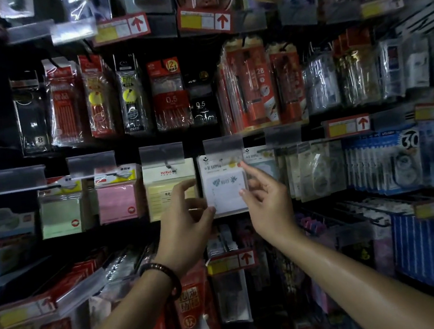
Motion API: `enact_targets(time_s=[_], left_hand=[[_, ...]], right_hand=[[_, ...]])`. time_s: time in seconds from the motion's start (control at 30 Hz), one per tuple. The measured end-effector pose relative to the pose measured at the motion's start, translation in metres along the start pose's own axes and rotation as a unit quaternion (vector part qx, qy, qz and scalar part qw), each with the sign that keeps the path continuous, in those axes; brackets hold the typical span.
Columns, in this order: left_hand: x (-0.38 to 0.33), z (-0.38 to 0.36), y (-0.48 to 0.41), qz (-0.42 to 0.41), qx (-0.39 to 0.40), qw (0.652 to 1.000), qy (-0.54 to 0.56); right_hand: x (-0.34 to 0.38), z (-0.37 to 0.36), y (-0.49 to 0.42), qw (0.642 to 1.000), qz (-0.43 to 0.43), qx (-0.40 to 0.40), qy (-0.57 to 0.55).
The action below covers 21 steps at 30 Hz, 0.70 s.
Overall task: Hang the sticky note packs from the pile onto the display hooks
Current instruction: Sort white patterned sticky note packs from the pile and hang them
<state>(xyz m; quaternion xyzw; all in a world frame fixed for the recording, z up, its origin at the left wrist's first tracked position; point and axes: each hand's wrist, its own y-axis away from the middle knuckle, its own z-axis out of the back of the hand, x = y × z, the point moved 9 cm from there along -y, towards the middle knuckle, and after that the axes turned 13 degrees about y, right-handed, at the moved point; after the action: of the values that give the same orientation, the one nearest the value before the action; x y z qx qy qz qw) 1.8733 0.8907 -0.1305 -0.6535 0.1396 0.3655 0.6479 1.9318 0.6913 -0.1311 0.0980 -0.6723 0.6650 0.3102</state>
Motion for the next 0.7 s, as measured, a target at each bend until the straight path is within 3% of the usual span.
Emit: enact_targets(time_s=[0.5, 0.7], left_hand=[[-0.003, -0.012, -0.005, -0.048, 0.072, 0.984, -0.155], [-0.005, -0.006, 0.003, -0.063, 0.075, 0.976, -0.194]], right_hand=[[-0.021, -0.009, -0.026, 0.996, -0.037, -0.014, 0.077], [-0.015, -0.020, -0.043, 0.980, -0.023, 0.013, 0.198]])
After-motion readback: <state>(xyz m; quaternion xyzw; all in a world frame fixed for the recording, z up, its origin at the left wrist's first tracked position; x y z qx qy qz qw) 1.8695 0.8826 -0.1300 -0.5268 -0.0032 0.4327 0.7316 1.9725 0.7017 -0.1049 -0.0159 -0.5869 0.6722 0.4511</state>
